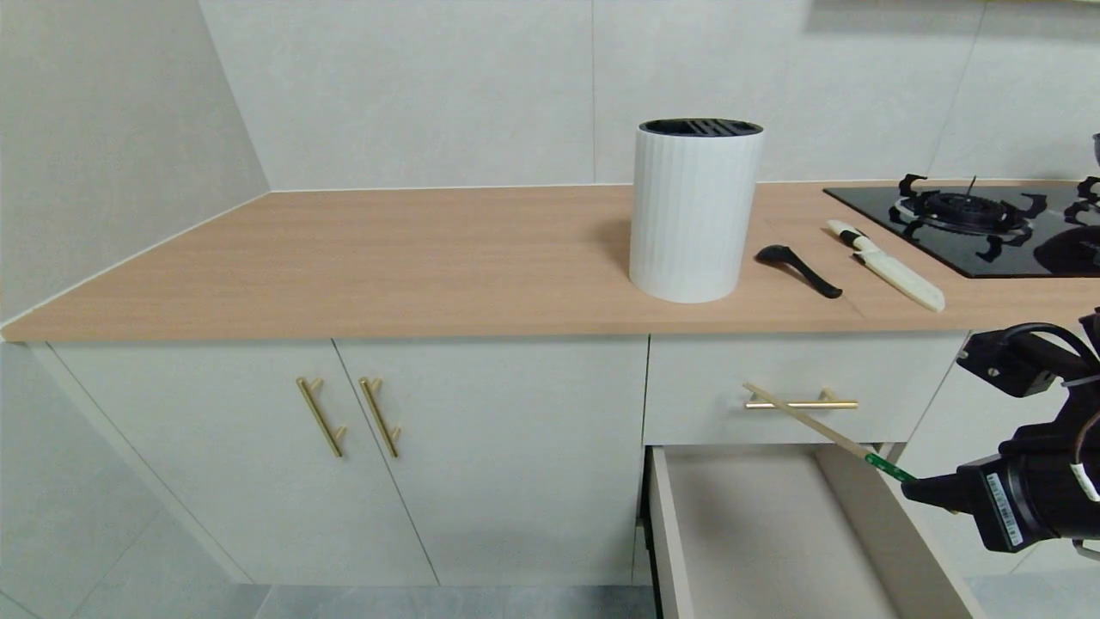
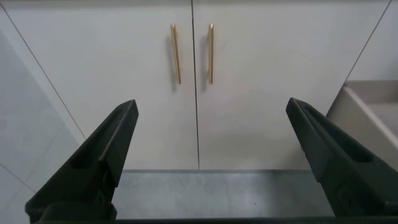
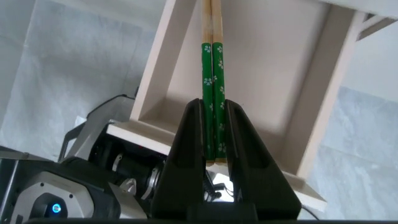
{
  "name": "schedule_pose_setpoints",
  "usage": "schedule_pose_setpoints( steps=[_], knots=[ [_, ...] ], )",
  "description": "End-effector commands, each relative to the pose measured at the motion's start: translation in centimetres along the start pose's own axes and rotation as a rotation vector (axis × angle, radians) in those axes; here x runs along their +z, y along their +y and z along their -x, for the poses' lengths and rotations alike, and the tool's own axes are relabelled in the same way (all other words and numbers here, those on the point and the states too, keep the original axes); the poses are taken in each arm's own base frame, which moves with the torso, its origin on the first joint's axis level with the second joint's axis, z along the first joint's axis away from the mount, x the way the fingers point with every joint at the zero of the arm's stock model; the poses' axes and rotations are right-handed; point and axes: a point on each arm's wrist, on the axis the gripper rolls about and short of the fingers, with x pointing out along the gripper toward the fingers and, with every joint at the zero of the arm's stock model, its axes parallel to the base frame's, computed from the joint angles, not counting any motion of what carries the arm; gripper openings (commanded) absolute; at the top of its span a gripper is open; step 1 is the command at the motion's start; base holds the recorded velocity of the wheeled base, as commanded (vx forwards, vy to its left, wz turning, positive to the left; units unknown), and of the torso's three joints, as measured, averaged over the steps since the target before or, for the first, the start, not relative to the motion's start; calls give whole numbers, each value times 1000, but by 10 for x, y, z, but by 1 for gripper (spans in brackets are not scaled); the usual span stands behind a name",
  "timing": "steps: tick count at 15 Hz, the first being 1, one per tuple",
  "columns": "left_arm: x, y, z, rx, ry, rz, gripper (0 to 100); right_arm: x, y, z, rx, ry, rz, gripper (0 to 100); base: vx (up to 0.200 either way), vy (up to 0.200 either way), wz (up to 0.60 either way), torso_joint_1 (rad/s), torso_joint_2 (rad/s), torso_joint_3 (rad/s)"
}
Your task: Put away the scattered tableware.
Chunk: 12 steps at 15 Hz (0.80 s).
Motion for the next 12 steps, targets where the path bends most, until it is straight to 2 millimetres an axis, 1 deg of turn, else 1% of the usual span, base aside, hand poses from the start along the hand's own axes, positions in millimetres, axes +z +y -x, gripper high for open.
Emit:
schedule_pose_setpoints(
  steps=[1,9,10,12],
  knots=[
    [0,0,0,0,1,0,100,0,0,-1,2,5,1,0,0,0,0,-173,466,281],
    [0,0,0,0,1,0,100,0,1,-6,5,24,4,0,0,0,0,-140,458,317],
    [0,0,0,0,1,0,100,-1,1,-6,6,26,4,0,0,0,0,-51,364,281],
    [0,0,0,0,1,0,100,-1,3,-6,12,26,10,0,0,0,0,-32,168,141]
  ],
)
